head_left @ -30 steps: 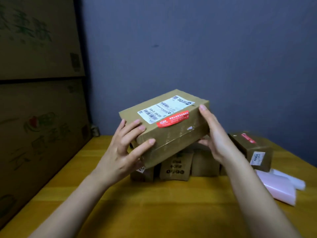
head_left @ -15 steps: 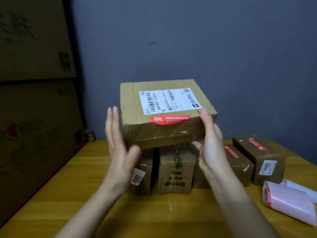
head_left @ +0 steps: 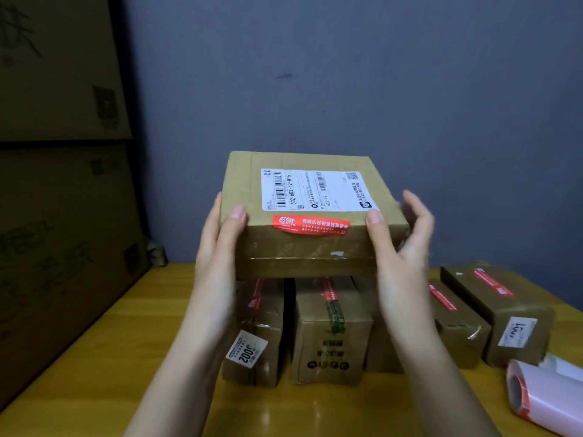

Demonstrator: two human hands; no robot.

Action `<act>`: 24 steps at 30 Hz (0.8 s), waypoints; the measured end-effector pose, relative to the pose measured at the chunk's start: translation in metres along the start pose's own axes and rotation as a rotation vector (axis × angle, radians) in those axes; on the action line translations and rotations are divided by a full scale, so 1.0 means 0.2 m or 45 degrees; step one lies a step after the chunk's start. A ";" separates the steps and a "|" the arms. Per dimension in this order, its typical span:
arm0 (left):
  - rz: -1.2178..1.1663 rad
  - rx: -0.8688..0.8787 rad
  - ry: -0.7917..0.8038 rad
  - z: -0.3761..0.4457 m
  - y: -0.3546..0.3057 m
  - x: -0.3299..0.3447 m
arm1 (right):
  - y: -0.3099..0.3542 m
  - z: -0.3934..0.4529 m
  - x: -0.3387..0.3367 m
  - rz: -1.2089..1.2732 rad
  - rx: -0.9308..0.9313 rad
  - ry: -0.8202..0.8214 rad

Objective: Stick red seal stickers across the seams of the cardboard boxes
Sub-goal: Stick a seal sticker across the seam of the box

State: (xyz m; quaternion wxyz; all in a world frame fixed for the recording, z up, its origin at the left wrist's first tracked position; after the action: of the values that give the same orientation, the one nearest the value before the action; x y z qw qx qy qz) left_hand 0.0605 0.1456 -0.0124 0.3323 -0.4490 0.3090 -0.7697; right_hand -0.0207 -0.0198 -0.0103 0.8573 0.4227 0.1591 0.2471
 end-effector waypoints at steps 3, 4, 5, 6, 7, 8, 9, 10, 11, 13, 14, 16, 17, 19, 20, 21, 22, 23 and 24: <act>-0.042 -0.036 -0.023 0.00 0.00 0.01 | 0.00 0.00 0.00 -0.272 -0.409 -0.160; -0.066 -0.052 -0.029 0.00 0.00 0.02 | -0.01 0.00 0.00 -0.356 -0.480 -0.130; -0.079 -0.063 -0.031 0.00 0.00 0.02 | -0.02 0.00 0.01 -0.411 -0.511 -0.083; -0.080 -0.069 -0.031 0.00 0.00 0.01 | -0.03 0.00 0.01 -0.435 -0.516 -0.045; -0.079 -0.079 -0.031 0.00 0.00 0.01 | -0.03 0.00 0.02 -0.449 -0.518 -0.042; -0.083 -0.096 -0.030 0.00 0.01 0.01 | -0.03 0.00 0.02 -0.460 -0.532 -0.061; -0.096 -0.118 -0.027 0.00 0.01 0.01 | -0.03 -0.01 0.02 -0.471 -0.559 -0.089; -0.112 -0.140 -0.026 0.00 0.01 0.02 | -0.03 -0.01 0.02 -0.475 -0.587 -0.117; -0.130 -0.164 -0.029 0.00 0.02 0.02 | -0.03 -0.01 0.02 -0.477 -0.611 -0.145; -0.176 -0.209 -0.052 0.00 0.03 0.03 | -0.03 -0.02 0.02 -0.469 -0.635 -0.185; -0.202 -0.226 -0.063 0.00 0.04 0.04 | -0.03 -0.02 0.02 -0.466 -0.642 -0.200; -0.219 -0.248 -0.073 0.01 0.06 0.03 | -0.02 -0.02 0.02 -0.465 -0.639 -0.208; -0.215 -0.255 -0.071 0.01 0.06 0.03 | -0.01 -0.02 0.02 -0.450 -0.624 -0.201; -0.211 -0.263 -0.056 0.01 0.06 0.02 | -0.01 -0.02 0.01 -0.396 -0.573 -0.178; -0.208 -0.266 -0.047 0.01 0.06 0.03 | 0.00 -0.02 0.01 -0.376 -0.549 -0.169; -0.203 -0.268 -0.040 0.00 0.06 0.03 | 0.00 -0.02 0.01 -0.367 -0.532 -0.165; -0.198 -0.264 -0.035 0.00 0.06 0.03 | 0.00 -0.02 0.01 -0.366 -0.520 -0.167; -0.196 -0.253 -0.037 0.00 0.06 0.03 | 0.00 -0.02 0.01 -0.366 -0.511 -0.172; -0.195 -0.242 -0.047 0.00 0.06 0.03 | 0.01 -0.02 0.02 -0.372 -0.511 -0.183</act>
State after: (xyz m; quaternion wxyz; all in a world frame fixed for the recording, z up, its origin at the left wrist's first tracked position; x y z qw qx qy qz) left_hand 0.0608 0.1335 -0.0192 0.2340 -0.5148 0.3391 -0.7518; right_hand -0.0207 -0.0144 -0.0124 0.9597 0.2332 0.1048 0.1166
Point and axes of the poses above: each hand's wrist, its own z-axis towards the middle knuckle, its own x-axis out of the palm, y = z × x, the point moved 1 cm from there along z, towards the middle knuckle, and after that the axes turned 14 degrees about -z, right-handed, at the moved point
